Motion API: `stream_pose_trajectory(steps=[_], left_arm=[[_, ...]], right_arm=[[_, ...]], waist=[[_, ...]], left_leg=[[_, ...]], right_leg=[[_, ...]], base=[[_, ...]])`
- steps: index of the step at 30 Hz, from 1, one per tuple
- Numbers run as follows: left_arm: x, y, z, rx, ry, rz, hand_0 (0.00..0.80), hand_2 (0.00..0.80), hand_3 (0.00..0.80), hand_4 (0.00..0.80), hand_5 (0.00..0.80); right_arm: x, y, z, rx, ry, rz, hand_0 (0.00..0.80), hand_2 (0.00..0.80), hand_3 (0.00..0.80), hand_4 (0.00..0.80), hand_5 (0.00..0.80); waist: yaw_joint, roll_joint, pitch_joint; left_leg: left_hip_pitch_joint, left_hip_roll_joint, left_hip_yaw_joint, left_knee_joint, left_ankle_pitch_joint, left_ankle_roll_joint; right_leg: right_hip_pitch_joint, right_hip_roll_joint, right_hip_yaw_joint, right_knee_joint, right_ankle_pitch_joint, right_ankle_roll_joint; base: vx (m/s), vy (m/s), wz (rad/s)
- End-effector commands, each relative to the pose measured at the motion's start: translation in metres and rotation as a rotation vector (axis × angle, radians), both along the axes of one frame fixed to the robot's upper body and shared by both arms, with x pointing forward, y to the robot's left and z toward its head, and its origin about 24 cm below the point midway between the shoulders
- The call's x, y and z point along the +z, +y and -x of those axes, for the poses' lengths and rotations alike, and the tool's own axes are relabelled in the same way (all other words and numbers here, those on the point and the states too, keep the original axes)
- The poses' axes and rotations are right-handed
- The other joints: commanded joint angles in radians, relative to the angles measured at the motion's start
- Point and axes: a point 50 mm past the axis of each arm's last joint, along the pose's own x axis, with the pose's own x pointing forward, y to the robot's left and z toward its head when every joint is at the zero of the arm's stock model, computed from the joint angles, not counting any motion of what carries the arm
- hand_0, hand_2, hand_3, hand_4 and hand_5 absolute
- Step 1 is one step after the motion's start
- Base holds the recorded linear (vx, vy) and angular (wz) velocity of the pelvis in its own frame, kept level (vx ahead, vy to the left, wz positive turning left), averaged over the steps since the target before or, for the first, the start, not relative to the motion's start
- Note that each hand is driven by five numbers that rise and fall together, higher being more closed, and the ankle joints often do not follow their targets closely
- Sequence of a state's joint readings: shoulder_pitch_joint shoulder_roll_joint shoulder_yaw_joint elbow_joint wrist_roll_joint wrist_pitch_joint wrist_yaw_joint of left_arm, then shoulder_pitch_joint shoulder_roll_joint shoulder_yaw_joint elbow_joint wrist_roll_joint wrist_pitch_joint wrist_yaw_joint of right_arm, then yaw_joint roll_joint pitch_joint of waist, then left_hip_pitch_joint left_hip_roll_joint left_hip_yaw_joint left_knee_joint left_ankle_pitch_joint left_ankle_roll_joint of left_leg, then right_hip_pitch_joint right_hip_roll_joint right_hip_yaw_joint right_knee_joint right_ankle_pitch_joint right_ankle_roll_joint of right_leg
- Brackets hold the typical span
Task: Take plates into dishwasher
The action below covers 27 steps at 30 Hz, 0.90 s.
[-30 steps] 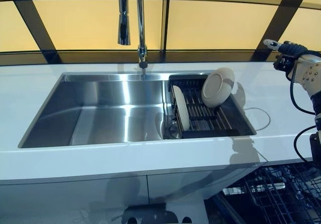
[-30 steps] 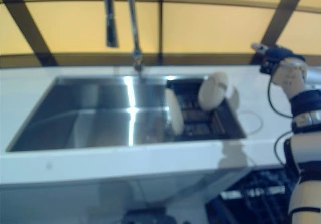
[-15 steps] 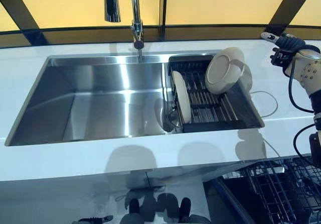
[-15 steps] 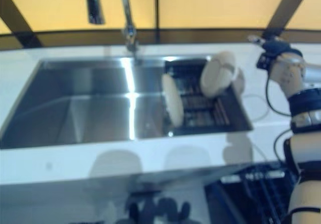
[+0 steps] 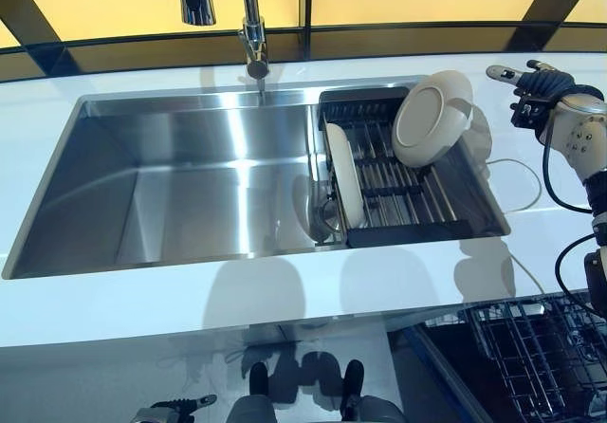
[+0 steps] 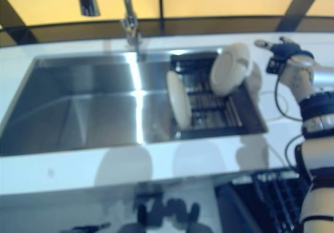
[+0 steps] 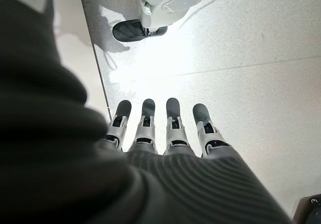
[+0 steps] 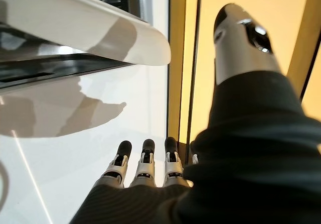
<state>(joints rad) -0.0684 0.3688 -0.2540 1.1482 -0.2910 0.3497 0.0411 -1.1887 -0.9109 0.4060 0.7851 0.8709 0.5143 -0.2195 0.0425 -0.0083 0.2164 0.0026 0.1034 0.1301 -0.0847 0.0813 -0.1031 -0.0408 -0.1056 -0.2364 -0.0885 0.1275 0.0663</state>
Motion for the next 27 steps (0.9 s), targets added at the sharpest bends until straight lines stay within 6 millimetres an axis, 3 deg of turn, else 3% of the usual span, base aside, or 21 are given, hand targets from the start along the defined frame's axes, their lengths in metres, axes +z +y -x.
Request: stream_pose_trajectory(steps=[1,7,27], left_arm=[[0.005,0.011,-0.005,-0.024,0.032,-0.046,0.000,0.000,0.000,0.000,0.000],[0.005,0.011,-0.004,-0.024,0.032,-0.045,0.000,0.000,0.000,0.000,0.000],[0.006,0.012,-0.008,-0.022,0.027,-0.029,0.000,0.000,0.000,0.000,0.000]], right_arm=[[0.062,0.015,0.002,0.030,-0.147,0.151,0.000,0.000,0.000,0.000,0.000],[0.064,0.009,0.004,0.011,-0.098,0.259,0.000,0.000,0.000,0.000,0.000],[0.054,0.022,-0.002,0.075,-0.070,0.209,0.000,0.000,0.000,0.000,0.000]], waist=[[0.005,-0.033,-0.004],[0.009,-0.035,-0.004],[0.011,-0.030,0.010]], left_leg=[[-0.029,0.009,0.001,-0.003,0.010,-0.021],[-0.027,0.009,0.003,-0.003,0.009,-0.021],[-0.032,0.007,0.003,-0.003,0.010,-0.022]], right_leg=[[0.029,-0.019,0.028,0.001,-0.038,0.059],[0.030,-0.020,0.026,0.001,-0.038,0.061],[0.027,-0.023,0.023,0.001,-0.038,0.060]], base=[[0.000,0.000,0.00],[0.000,0.000,0.00],[0.000,0.000,0.00]])
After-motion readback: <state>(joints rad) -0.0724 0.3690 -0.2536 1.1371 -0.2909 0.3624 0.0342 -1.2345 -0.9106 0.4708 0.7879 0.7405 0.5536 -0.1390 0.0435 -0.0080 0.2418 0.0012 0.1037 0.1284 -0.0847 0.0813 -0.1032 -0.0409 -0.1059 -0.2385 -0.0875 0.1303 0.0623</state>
